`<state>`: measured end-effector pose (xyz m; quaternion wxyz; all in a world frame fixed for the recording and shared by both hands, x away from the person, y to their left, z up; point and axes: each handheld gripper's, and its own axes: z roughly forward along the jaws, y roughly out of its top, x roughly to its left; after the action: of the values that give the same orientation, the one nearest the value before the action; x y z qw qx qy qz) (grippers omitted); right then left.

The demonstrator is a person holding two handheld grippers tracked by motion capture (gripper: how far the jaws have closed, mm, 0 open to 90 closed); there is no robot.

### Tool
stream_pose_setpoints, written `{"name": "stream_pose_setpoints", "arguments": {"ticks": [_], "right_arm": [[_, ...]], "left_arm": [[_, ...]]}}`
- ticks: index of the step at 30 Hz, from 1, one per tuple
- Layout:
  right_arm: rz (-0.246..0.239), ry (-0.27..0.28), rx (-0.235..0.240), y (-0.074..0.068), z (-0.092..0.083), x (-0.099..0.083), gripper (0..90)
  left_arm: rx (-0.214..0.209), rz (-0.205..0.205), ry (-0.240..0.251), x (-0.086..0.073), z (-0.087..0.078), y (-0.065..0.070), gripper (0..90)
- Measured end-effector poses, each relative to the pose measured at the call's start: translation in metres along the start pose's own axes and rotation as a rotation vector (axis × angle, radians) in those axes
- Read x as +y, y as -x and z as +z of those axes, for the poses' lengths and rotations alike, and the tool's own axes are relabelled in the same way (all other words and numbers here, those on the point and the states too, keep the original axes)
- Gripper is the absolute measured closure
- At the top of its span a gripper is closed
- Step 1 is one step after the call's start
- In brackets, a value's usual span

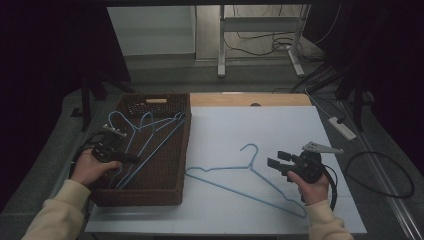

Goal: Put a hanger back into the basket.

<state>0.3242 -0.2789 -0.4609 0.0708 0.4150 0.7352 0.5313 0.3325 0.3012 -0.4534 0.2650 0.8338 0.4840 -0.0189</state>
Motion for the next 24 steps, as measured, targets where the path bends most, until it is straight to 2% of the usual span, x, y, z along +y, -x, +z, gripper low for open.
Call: {"name": "stream_pose_setpoints", "arguments": {"ticks": [1,2,4,5,6,11,13,15,17,18,19,21,24], "right_arm": [[0.001,0.0,0.0,0.0,0.0,0.0,35.6],[0.002,-0.001,0.0,0.0,0.001,0.0,35.6],[0.002,-0.003,0.001,0.0,0.001,0.0,35.6],[0.004,-0.004,0.002,0.0,0.001,0.0,35.6],[0.001,-0.005,0.002,0.0,0.002,-0.001,35.6],[0.004,-0.006,0.002,0.0,0.002,-0.001,35.6],[0.005,-0.005,0.001,0.001,0.002,-0.001,35.6],[0.004,-0.006,0.002,0.0,0.002,-0.001,35.6],[0.004,-0.005,0.004,0.0,0.002,-0.001,35.5],[0.004,-0.004,0.004,0.0,0.002,-0.001,35.6],[0.004,-0.004,0.004,0.0,0.002,-0.001,35.6],[0.004,-0.005,0.002,0.001,0.001,-0.001,35.5],[0.003,-0.005,0.002,0.001,0.002,-0.001,35.5]], "left_arm": [[0.03,-0.006,-0.01,0.0,0.0,-0.001,87.2],[0.103,-0.039,-0.025,-0.001,0.002,-0.004,87.1],[0.145,-0.057,-0.032,-0.002,0.003,-0.007,87.1],[0.145,-0.057,-0.032,-0.002,0.003,-0.007,87.0],[0.152,-0.086,-0.026,-0.003,0.005,-0.01,86.9],[0.181,-0.078,-0.016,-0.003,0.005,-0.008,86.3],[0.22,-0.096,0.015,-0.002,0.003,-0.007,74.5],[0.267,-0.089,0.039,-0.001,0.001,-0.005,64.2],[0.275,-0.087,0.078,-0.001,-0.001,-0.002,52.7],[0.274,-0.082,0.099,-0.001,-0.004,-0.001,49.6],[0.274,-0.082,0.099,-0.001,-0.004,-0.001,46.8],[0.251,-0.053,0.158,-0.002,-0.011,0.007,43.3],[0.227,-0.023,0.202,-0.003,-0.017,0.015,40.9]]}}
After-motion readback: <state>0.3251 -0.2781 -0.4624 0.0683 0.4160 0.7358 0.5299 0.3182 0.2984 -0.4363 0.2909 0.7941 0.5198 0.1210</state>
